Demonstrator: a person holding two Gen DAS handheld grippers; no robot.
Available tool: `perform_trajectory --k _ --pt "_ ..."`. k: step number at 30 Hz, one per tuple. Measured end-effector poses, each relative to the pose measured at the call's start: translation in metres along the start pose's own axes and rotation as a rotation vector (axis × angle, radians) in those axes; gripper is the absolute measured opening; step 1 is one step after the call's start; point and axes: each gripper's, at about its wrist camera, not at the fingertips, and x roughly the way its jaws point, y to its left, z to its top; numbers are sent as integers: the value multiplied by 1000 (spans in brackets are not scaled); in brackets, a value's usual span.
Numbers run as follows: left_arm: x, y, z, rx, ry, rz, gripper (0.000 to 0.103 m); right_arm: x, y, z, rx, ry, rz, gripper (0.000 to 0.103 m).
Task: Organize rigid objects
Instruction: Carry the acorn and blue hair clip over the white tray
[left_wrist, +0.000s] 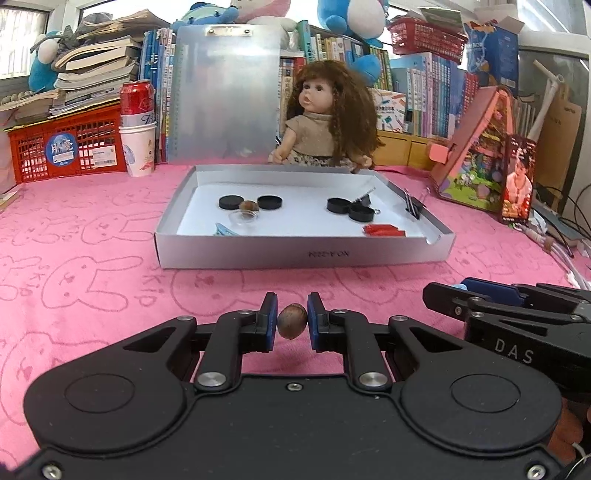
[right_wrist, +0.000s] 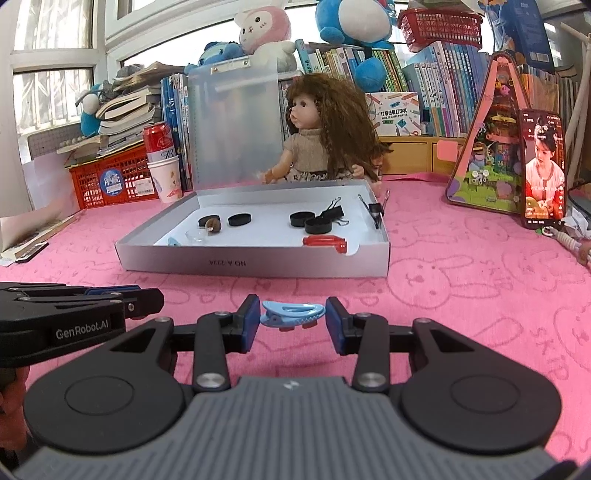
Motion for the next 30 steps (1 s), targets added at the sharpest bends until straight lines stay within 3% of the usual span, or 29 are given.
perform_trajectory --k 22,30 --pt "25 22 55 -19 -82 38 16 34 2 39 33 0 -24 45" --pt "50 26 72 -20 -66 47 16 55 -1 58 51 -2 -37 45"
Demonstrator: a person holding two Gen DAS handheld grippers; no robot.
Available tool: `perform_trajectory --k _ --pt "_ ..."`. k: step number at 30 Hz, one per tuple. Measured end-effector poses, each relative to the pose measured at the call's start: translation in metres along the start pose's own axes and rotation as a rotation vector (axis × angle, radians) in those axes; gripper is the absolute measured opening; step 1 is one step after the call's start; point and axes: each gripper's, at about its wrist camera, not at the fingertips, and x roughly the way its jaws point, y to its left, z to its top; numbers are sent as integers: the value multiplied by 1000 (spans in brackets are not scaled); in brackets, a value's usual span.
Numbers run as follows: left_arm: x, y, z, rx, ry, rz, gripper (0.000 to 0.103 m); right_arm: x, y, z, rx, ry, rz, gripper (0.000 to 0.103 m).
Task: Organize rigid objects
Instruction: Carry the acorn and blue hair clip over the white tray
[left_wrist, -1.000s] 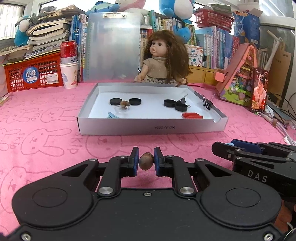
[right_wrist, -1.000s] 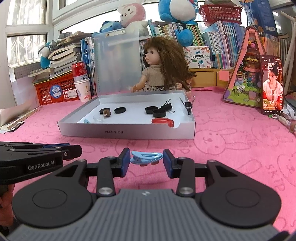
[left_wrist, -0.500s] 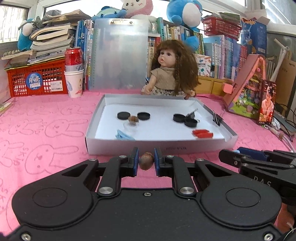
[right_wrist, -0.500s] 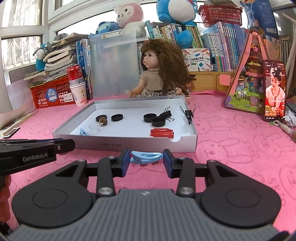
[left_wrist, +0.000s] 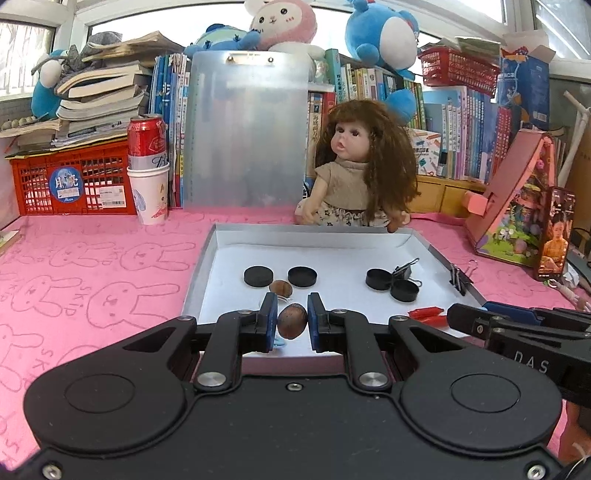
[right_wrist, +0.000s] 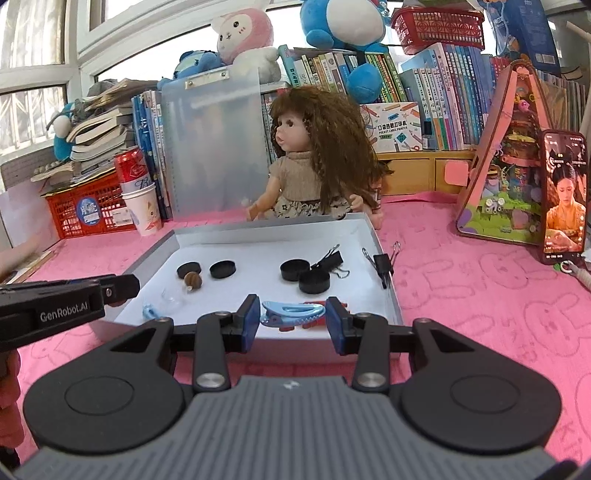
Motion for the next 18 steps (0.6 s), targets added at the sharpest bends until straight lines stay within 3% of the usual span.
perform_trajectory --k 18 --pt "47 2 6 6 60 12 16 40 4 9 12 48 6 45"
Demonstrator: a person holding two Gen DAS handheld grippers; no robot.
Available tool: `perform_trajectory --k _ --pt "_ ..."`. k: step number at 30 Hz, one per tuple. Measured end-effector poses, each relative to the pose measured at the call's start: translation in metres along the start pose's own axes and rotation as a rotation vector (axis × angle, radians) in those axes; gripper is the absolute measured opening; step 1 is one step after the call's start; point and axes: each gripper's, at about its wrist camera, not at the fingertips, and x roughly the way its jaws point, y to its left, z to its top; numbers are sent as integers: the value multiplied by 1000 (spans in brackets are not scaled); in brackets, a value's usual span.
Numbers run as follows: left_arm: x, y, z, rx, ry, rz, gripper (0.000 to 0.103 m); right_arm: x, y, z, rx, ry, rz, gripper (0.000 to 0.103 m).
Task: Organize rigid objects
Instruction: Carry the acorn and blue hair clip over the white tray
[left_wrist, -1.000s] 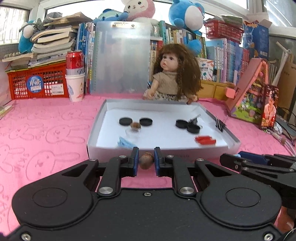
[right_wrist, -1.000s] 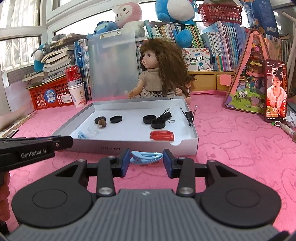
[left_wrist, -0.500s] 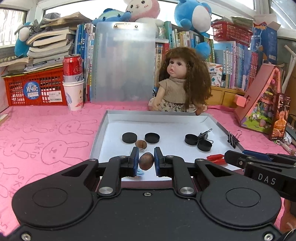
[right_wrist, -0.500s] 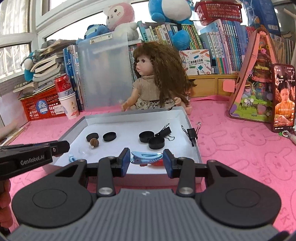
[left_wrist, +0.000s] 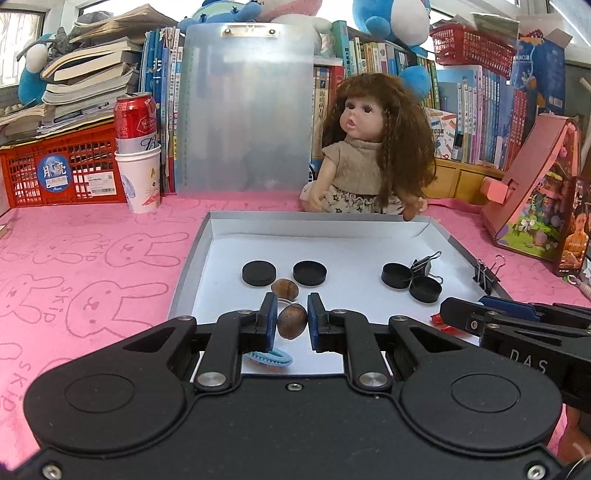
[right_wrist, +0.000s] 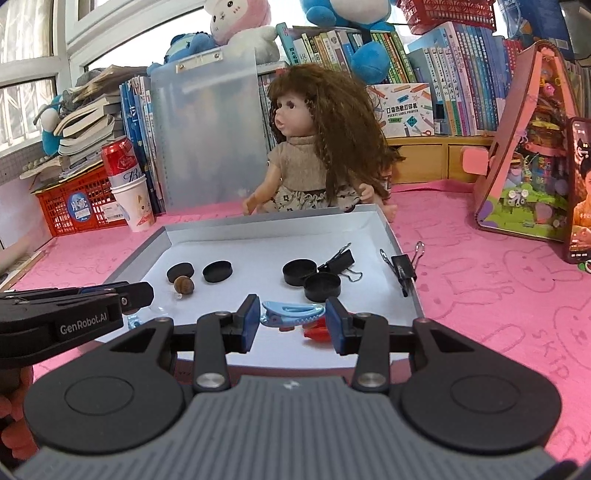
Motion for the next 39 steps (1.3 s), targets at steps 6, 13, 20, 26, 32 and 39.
perform_trajectory --k 6,13,20,26,32,39 --pt "13 -1 2 -5 7 2 16 13 0 2 13 18 10 45" --pt "29 0 6 -15 24 3 16 29 -1 6 24 35 23 45" --pt "39 3 9 -11 26 13 16 43 -6 9 37 63 26 45" --pt "52 7 14 -29 31 29 16 54 -8 13 53 71 29 45" --pt "62 8 15 -32 42 51 16 65 -8 18 59 72 31 45" --pt "69 11 16 -30 36 61 16 71 -8 20 54 67 39 47"
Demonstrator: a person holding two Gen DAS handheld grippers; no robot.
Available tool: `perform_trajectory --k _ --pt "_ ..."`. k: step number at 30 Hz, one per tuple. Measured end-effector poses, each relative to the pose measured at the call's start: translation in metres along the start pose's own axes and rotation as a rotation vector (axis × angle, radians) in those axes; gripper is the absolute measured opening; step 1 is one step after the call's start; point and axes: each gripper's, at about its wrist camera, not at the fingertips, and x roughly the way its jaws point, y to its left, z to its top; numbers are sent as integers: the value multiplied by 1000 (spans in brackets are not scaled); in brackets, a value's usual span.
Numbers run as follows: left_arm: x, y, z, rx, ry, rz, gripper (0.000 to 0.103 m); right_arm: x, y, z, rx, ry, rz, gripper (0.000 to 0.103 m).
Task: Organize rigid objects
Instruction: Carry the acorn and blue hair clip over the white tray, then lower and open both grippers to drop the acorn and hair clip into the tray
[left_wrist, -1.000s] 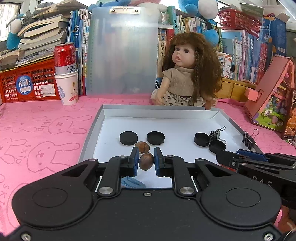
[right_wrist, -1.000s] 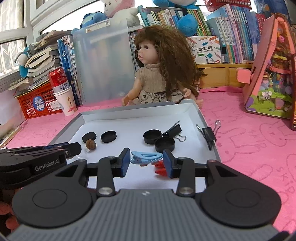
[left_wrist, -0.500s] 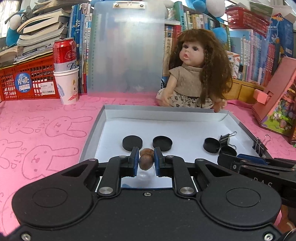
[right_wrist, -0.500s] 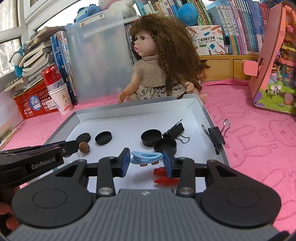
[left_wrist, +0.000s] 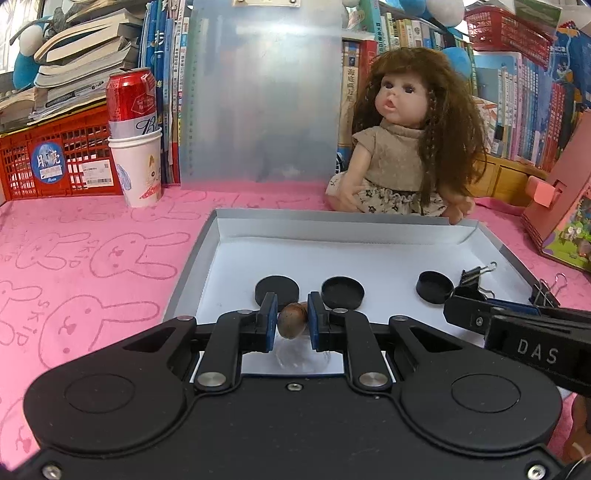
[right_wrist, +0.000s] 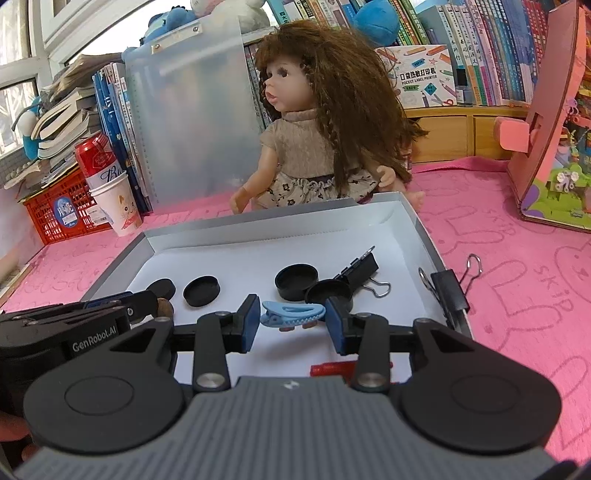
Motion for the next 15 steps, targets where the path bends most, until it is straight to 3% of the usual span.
perform_trajectory --k 15 --pt "2 2 3 4 8 11 17 -4 5 -1 -11 -24 54 47"
